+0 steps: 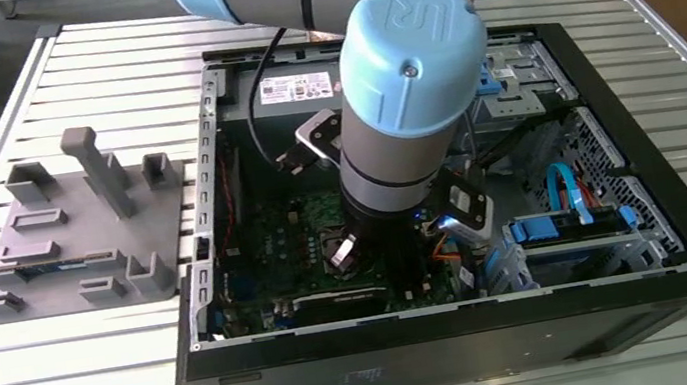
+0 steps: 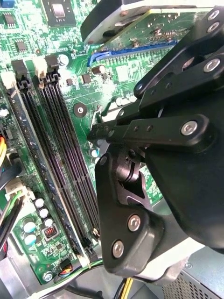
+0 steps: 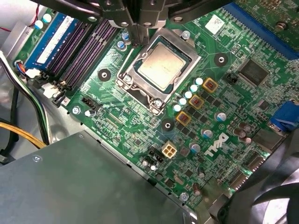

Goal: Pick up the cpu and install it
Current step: 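Install the first cpu locking lever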

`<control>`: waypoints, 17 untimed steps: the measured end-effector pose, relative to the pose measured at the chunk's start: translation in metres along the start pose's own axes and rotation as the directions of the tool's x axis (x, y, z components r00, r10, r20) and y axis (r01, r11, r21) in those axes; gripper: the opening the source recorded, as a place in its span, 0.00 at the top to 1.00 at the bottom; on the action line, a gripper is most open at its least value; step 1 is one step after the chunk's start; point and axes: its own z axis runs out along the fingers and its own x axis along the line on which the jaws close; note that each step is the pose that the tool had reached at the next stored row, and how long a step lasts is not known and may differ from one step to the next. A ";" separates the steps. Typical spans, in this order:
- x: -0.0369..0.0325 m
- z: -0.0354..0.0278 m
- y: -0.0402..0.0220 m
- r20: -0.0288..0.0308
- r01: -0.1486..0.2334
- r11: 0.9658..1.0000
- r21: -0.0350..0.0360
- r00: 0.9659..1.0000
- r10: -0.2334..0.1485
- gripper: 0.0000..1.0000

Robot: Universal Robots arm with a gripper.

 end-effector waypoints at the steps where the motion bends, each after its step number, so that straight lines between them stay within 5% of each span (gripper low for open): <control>1: 0.0003 0.0000 -0.0003 0.001 0.000 1.000 -0.001 1.000 0.000 0.89; 17: 0.0039 -0.0006 -0.0064 0.009 -0.006 1.000 -0.009 1.000 0.007 0.89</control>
